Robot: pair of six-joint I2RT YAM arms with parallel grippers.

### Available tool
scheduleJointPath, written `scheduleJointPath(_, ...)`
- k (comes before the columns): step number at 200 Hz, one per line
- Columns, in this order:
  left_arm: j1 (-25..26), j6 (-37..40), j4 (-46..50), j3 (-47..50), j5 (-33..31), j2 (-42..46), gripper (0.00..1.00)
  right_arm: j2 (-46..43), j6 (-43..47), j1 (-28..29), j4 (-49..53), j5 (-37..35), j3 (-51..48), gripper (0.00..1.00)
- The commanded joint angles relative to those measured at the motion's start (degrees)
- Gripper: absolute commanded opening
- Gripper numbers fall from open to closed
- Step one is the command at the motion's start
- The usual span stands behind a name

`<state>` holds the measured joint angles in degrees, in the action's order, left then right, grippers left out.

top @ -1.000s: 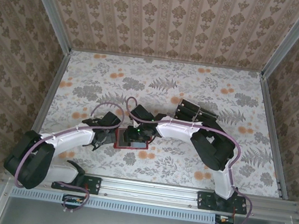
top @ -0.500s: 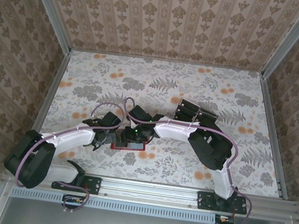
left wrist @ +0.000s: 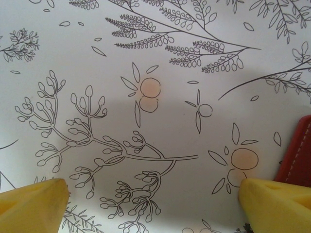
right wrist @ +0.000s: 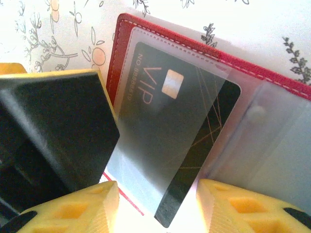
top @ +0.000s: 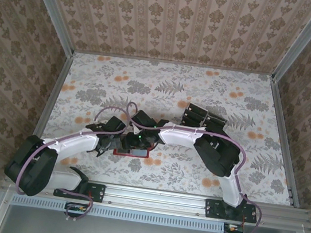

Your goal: Put the credit cards into the card holder

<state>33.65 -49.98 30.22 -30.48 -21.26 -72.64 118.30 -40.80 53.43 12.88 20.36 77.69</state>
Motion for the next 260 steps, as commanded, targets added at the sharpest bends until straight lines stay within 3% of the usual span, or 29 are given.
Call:
scheduleJointPath(1,-0.02,-0.15,2.24,-1.74,-0.01,1.41,1.0,-2.62,1.01,-1.91,2.33,-2.15,-3.85,0.5)
scheduleJointPath(54,0.15,2.24,3.2,-3.45,1.61,3.2,1.0,-6.4,4.25,-5.9,3.36,-2.02,-7.3,0.52)
scheduleJointPath(113,2.25,4.61,1.26,-3.95,5.11,3.52,1.0,-11.28,4.05,-6.11,2.41,-0.69,-8.04,0.52)
scheduleJointPath(190,2.78,4.08,-0.35,-3.06,4.81,1.62,1.0,-10.09,-3.8,-6.05,-4.15,-4.2,-12.06,0.31)
scheduleJointPath(260,2.99,4.45,-2.18,-3.18,4.75,0.02,1.0,-11.4,-7.08,-6.01,-6.37,-7.48,-14.43,0.22)
